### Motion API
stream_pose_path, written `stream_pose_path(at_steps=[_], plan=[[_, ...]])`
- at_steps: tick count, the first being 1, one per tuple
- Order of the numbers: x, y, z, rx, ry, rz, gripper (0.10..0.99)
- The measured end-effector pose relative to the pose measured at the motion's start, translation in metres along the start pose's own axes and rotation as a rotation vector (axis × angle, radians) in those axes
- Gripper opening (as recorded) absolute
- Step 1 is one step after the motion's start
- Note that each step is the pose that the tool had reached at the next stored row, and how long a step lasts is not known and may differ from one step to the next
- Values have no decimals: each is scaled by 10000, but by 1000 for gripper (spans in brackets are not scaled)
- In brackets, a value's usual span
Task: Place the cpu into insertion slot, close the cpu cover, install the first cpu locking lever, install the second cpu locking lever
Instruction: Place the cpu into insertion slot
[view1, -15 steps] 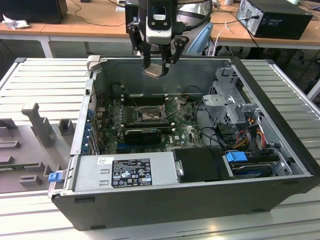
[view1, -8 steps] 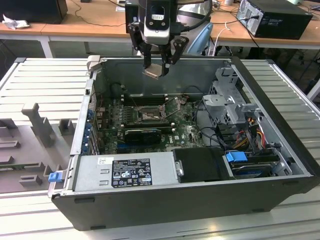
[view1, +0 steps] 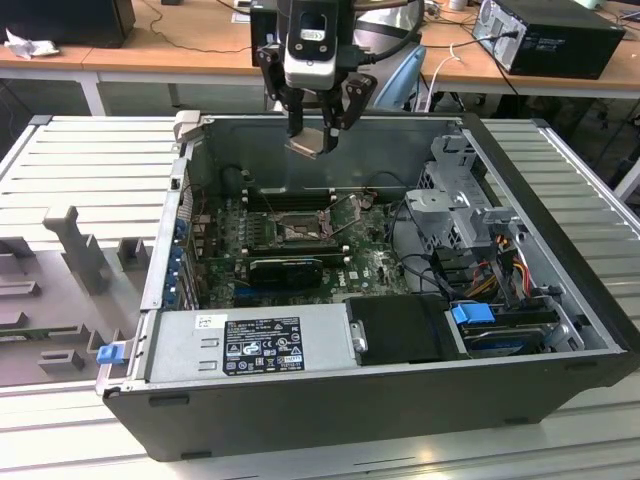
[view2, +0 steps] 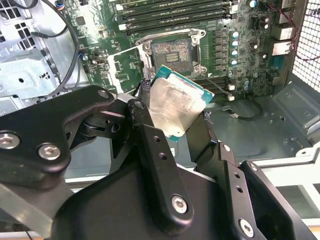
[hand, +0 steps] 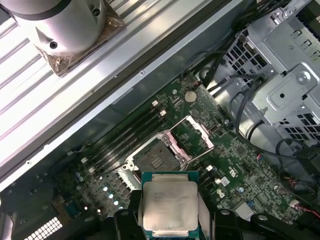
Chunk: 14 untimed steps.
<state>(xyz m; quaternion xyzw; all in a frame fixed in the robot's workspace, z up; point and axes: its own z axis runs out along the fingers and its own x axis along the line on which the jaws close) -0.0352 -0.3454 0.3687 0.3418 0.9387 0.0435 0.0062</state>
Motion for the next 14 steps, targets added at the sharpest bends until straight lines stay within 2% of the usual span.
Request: stream_pose_path(at_steps=[14], plan=[[2, -3, 16, -20, -100, 1150, 529]])
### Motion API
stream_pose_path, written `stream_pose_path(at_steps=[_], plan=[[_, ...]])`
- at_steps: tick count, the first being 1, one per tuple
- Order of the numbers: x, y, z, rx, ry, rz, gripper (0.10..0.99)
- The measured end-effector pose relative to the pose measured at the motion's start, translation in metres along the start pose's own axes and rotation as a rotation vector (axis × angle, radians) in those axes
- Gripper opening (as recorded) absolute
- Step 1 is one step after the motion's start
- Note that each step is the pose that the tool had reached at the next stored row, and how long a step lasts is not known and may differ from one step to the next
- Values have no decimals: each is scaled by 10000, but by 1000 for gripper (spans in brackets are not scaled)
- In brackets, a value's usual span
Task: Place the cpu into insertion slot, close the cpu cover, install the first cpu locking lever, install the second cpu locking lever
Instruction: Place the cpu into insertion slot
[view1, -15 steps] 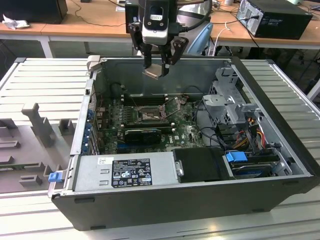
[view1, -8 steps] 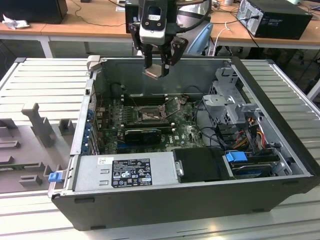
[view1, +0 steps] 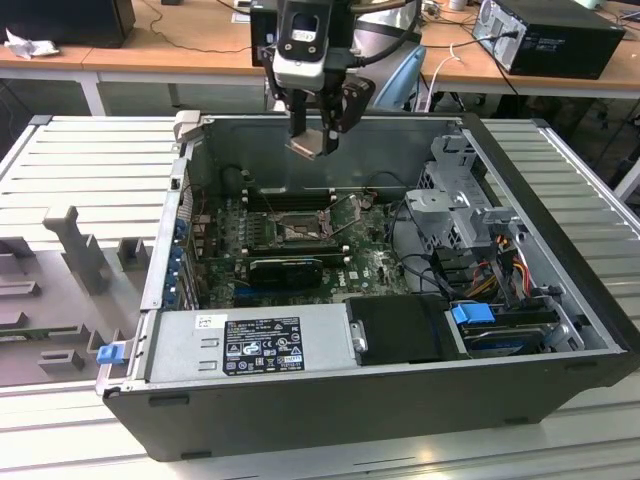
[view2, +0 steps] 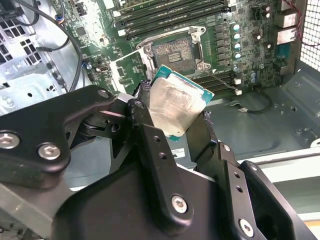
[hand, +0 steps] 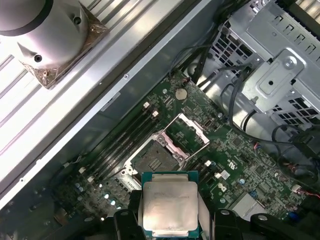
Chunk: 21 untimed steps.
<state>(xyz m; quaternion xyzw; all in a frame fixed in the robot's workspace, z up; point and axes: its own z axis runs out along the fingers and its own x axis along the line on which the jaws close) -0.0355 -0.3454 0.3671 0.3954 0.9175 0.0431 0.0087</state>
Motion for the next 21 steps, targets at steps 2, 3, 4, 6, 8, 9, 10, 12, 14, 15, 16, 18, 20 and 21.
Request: stream_pose_path(at_steps=[2, 3, 4, 6, 8, 9, 10, 12, 14, 15, 16, 18, 20, 21], plan=[[1, -1, 3, -5, -21, 245, 529], [1, -1, 6, -9, -37, 427, 529], [1, -2, 11, -3, -64, 633, 529], [1, -3, 18, -6, -104, 1046, 529], [1, -4, 22, -11, -134, 1393, 529], [5, -9, 22, -10, -137, 1423, 529], [15, -22, 23, -13, -138, 1435, 529], [26, -35, 25, -11, -139, 1444, 529], [26, -36, 30, -11, -158, 1595, 529], [26, -36, 31, -10, -169, 1695, 529], [26, -36, 32, -9, -184, 1815, 529], [26, -36, 36, -16, -233, 2359, 529], [25, -36, 39, -17, -246, 2513, 529], [25, -36, 43, -17, -248, 2527, 529]])
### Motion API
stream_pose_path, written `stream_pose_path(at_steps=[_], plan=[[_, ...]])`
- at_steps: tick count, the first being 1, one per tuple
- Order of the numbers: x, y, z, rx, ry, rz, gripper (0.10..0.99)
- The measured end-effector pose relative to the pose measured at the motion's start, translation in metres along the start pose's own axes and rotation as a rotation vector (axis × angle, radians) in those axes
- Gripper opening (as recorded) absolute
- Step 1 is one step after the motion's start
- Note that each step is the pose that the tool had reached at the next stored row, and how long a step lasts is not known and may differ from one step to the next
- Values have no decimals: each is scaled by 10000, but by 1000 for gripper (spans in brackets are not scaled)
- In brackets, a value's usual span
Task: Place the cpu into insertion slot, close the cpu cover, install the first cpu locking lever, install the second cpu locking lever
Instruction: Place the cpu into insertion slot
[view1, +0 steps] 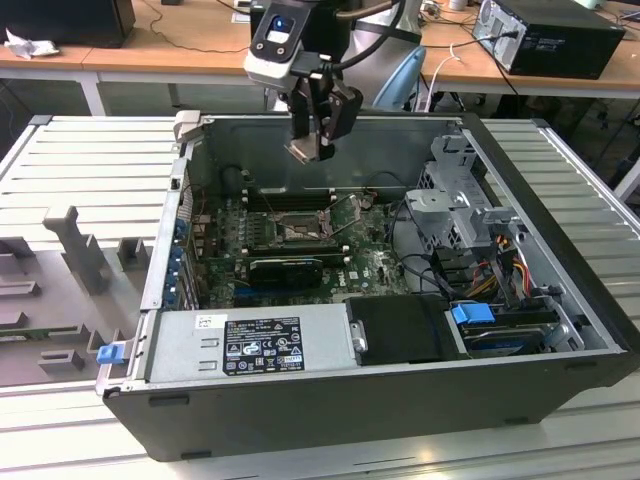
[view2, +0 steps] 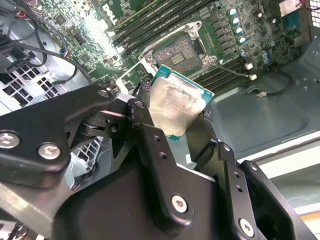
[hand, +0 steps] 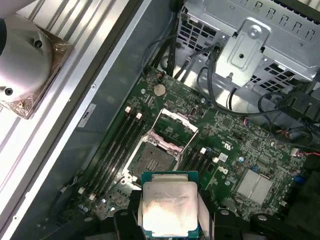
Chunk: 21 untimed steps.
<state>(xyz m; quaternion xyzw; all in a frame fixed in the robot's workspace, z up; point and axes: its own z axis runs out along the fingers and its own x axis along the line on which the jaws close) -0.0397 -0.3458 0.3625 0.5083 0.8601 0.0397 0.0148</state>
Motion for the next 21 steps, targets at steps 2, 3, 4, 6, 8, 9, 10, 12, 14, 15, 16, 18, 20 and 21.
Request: stream_pose_path(at_steps=[2, 3, 4, 6, 8, 9, 10, 12, 14, 15, 16, 18, 20, 21], plan=[[0, -1, 6, 2, -2, 6, 529], [0, -1, 10, 0, -2, 6, 529], [0, -1, 13, 0, -1, 6, 529], [0, -2, 15, 2, -3, 6, 529], [0, -2, 18, 0, -2, 6, 529], [0, -2, 21, 0, -2, 8, 529], [0, -2, 22, 0, -3, 15, 529], [0, -3, 26, -1, -11, 104, 529], [-1, -4, 32, -6, -37, 405, 529], [-1, -4, 34, -8, -48, 526, 529], [-1, -4, 36, -9, -66, 737, 529], [-1, -4, 40, -15, -93, 1071, 529], [-1, -6, 61, -17, -113, 1300, 529], [-1, -6, 71, -18, -114, 1314, 529]])
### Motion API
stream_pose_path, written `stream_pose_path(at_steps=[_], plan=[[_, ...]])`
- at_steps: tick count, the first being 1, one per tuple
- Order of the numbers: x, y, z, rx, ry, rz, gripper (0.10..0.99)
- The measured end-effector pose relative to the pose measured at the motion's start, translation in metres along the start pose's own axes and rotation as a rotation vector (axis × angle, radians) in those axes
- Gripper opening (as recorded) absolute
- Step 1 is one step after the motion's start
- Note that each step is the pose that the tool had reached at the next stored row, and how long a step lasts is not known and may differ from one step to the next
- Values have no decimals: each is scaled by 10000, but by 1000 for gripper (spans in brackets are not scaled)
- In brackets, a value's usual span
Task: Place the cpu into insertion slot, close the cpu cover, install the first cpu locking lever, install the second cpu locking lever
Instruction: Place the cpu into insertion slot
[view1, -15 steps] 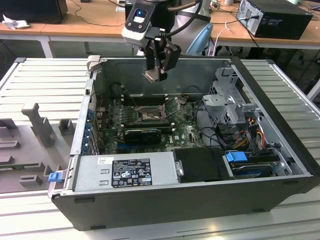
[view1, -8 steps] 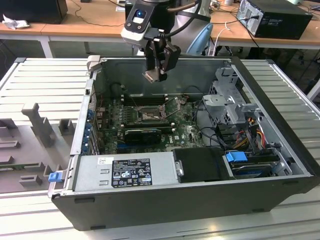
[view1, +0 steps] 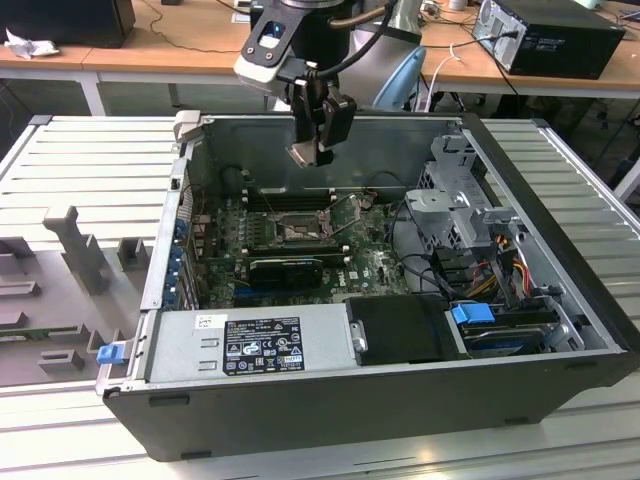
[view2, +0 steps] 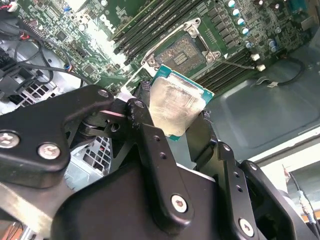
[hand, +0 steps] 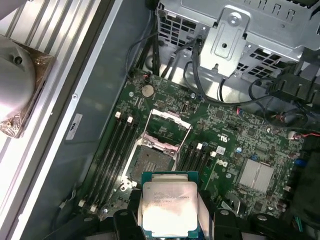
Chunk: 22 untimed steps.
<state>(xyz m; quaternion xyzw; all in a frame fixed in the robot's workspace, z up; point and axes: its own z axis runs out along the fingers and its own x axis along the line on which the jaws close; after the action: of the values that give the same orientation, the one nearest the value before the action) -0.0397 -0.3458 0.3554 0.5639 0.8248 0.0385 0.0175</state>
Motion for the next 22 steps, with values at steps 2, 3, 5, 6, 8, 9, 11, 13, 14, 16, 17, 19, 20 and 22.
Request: stream_pose_path(at_steps=[2, 3, 5, 6, 8, 9, 11, 13, 14, 16, 17, 19, 20, 22], plan=[[0, -2, 28, 0, -2, 27, 529], [0, -3, 33, 0, -9, 91, 529], [0, -3, 38, -5, -33, 382, 529], [-1, -4, 41, -8, -43, 511, 529], [-1, -4, 46, -11, -66, 785, 529], [-1, -4, 48, -13, -78, 924, 529], [-1, -5, 60, -18, -118, 1384, 529], [-1, -6, 75, -25, -154, 1810, 529], [-1, -7, 81, -28, -166, 1966, 529], [-1, -8, 92, -34, -200, 2380, 529], [-1, -8, 95, -35, -212, 2521, 529], [-1, -9, 104, -41, -243, 2892, 529], [-2, -9, 107, -44, -257, 3066, 529], [-1, -10, 116, -47, -279, 3334, 529]])
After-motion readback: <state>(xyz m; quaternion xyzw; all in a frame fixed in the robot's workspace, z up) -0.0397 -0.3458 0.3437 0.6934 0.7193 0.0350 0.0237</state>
